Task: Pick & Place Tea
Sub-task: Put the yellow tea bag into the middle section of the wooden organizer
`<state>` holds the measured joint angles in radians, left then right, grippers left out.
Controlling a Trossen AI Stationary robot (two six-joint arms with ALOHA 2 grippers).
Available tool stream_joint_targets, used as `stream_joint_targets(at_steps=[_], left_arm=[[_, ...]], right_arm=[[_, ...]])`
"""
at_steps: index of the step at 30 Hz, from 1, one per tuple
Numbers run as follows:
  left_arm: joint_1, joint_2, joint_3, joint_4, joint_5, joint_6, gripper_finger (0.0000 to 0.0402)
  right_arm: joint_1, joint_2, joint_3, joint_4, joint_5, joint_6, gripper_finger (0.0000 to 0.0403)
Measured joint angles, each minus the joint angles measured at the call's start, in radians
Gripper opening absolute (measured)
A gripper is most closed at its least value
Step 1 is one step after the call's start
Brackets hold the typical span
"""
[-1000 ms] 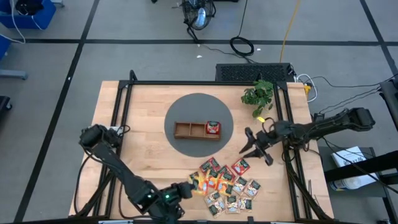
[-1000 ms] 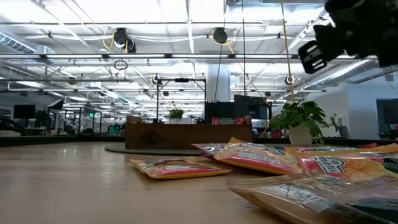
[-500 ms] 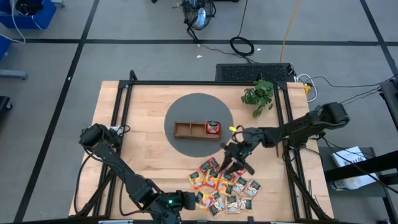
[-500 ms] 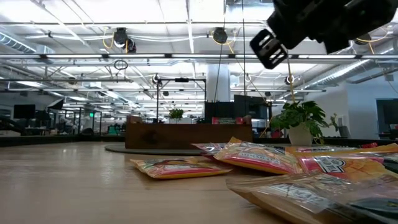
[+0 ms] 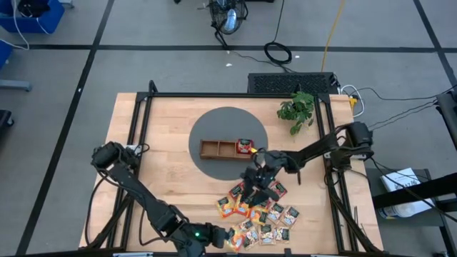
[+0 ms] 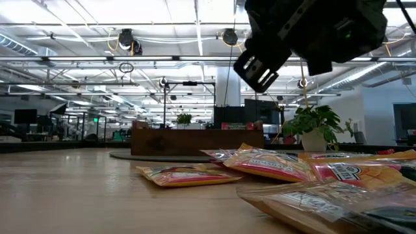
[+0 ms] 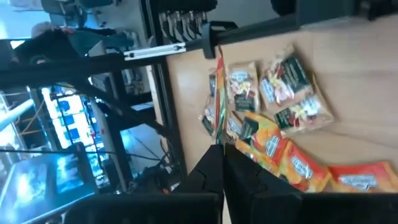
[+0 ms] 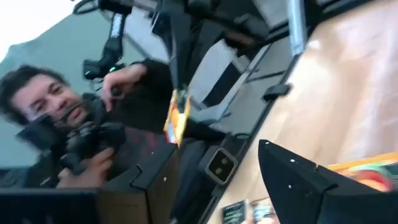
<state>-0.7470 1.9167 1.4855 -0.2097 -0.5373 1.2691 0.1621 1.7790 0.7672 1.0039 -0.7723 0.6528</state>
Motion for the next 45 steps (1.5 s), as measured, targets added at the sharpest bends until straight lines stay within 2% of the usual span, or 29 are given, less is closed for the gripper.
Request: stream_joint_targets(at_steps=[6, 13, 29, 37, 45], left_arm=[[0.039, 0.0, -0.016, 0.012, -0.004, 0.049, 0.0004], [0.069, 0.0, -0.016, -0.004, -0.009, 0.069, 0.0005], [0.152, 0.0, -0.016, -0.026, 0.024, 0.098, 0.0007], [0.175, 0.0, -0.016, -0.029, 0.023, 0.098, 0.0006], [0.175, 0.0, -0.016, -0.032, 0.023, 0.089, 0.0005]], right_arm=[[0.004, 0.095, 0.12, -0.014, -0.121, 0.071, 0.021], [0.003, 0.137, 0.159, -0.017, -0.124, 0.086, 0.0207], [0.036, 0.136, 0.16, -0.074, -0.12, -0.037, 0.02], [0.036, 0.137, 0.16, -0.059, -0.123, -0.09, 0.0139], [0.036, 0.137, 0.16, -0.053, -0.118, -0.175, 0.0023]])
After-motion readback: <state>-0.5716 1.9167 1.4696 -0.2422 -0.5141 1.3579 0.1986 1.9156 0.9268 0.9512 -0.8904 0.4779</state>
